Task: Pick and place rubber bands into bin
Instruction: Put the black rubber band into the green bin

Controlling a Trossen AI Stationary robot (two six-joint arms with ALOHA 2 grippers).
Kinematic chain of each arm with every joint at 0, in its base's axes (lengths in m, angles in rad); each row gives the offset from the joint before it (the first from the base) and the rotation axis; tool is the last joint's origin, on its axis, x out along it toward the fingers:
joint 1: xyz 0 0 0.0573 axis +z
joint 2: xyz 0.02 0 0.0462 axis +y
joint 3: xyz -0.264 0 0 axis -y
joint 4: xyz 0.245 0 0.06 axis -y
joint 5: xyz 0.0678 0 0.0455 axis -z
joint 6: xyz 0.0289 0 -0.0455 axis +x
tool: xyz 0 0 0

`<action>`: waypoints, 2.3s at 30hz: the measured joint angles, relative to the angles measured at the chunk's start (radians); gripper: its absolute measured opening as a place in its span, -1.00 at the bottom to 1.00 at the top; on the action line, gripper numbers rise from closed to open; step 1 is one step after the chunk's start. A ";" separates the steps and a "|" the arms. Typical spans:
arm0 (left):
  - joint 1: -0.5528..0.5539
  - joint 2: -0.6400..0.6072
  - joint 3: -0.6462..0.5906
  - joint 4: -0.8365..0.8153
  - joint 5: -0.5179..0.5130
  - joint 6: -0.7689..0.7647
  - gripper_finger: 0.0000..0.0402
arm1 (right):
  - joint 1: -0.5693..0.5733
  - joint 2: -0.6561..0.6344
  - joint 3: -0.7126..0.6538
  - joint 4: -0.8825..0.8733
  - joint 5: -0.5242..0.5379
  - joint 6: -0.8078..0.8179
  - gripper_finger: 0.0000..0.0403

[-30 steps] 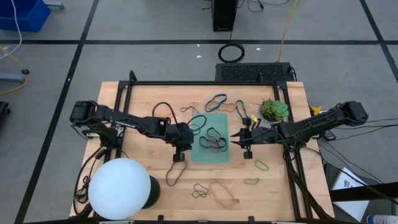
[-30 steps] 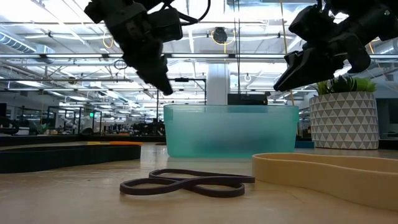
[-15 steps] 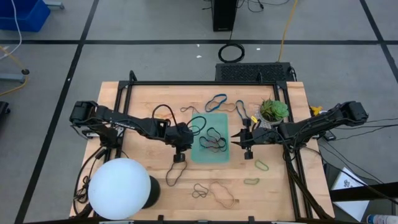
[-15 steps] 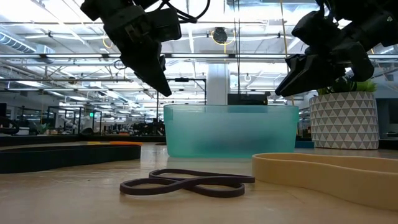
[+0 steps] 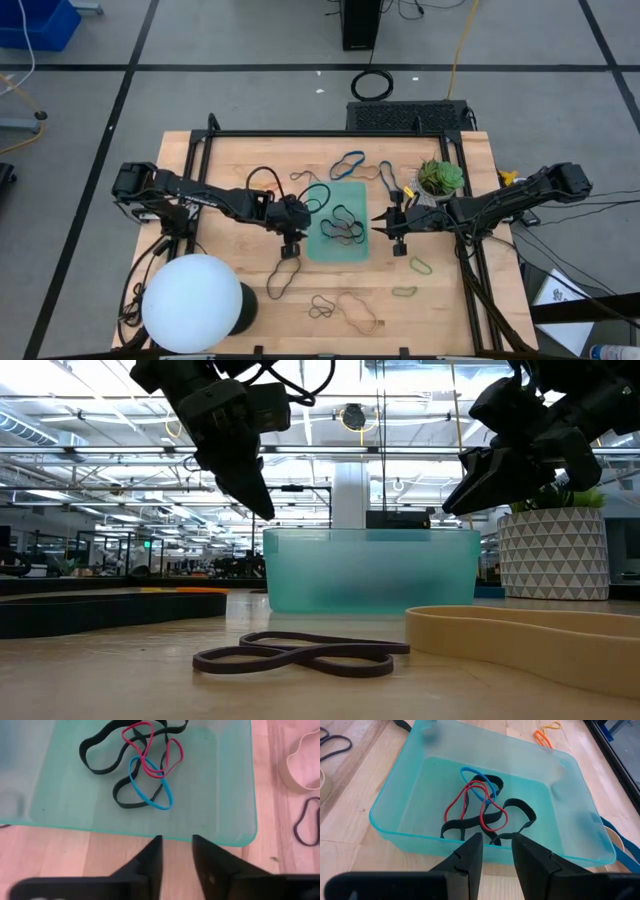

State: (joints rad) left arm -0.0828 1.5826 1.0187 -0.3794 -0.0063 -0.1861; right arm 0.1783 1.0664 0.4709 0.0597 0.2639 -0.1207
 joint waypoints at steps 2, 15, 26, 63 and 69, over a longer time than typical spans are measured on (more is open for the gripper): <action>-0.001 0.000 0.000 0.000 -0.011 0.001 -0.25 | 0.000 0.000 0.000 0.000 0.000 0.000 -0.50; -0.001 0.000 0.000 0.002 0.090 -0.055 0.31 | 0.000 0.000 0.000 0.000 0.000 0.000 -0.50; -0.065 0.002 0.000 -0.150 0.003 -0.032 0.19 | 0.000 0.000 0.000 0.000 0.000 0.000 -0.50; -0.176 0.145 -0.001 -0.104 -0.026 -0.057 -0.07 | 0.000 0.000 -0.037 0.059 -0.003 -0.001 -0.50; -0.176 0.208 -0.001 -0.100 -0.020 -0.057 -0.07 | 0.000 0.000 -0.062 0.099 -0.004 -0.046 -0.50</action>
State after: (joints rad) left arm -0.2588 1.7909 1.0182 -0.4797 -0.0267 -0.2434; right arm 0.1780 1.0668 0.4091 0.1592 0.2603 -0.1667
